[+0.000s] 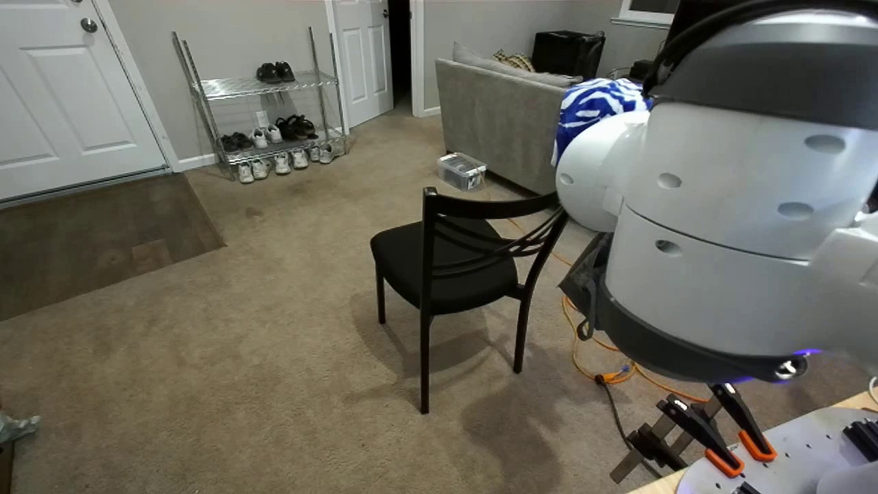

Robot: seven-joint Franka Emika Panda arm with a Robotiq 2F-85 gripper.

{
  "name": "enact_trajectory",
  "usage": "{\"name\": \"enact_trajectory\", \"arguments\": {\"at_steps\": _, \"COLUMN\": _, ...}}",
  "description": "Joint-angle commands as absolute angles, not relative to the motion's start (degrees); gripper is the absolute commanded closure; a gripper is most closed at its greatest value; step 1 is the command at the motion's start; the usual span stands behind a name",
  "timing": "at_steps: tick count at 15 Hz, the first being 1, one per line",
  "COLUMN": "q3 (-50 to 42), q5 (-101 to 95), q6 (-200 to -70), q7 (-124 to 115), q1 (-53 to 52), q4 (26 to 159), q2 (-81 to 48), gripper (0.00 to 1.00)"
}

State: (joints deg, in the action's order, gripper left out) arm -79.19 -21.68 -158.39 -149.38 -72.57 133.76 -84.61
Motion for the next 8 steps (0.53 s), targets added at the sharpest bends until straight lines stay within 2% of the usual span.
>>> {"name": "enact_trajectory", "arguments": {"at_steps": 1, "q3": -77.28, "q5": -20.23, "q6": -161.12, "q7": -149.38, "q1": -67.51, "q4": 133.11, "q2": -84.37, "gripper": 0.0}}
{"name": "enact_trajectory", "arguments": {"at_steps": 4, "q3": -76.54, "q5": -20.49, "q6": -163.45, "q7": -149.38, "q1": -64.23, "q4": 132.07, "q2": -84.61, "gripper": 0.0}}
{"name": "enact_trajectory", "arguments": {"at_steps": 8, "q3": -82.77, "q5": -25.88, "q6": -164.3, "q7": -149.38, "q1": -67.15, "q4": 130.56, "q2": -84.66, "gripper": 0.0}}
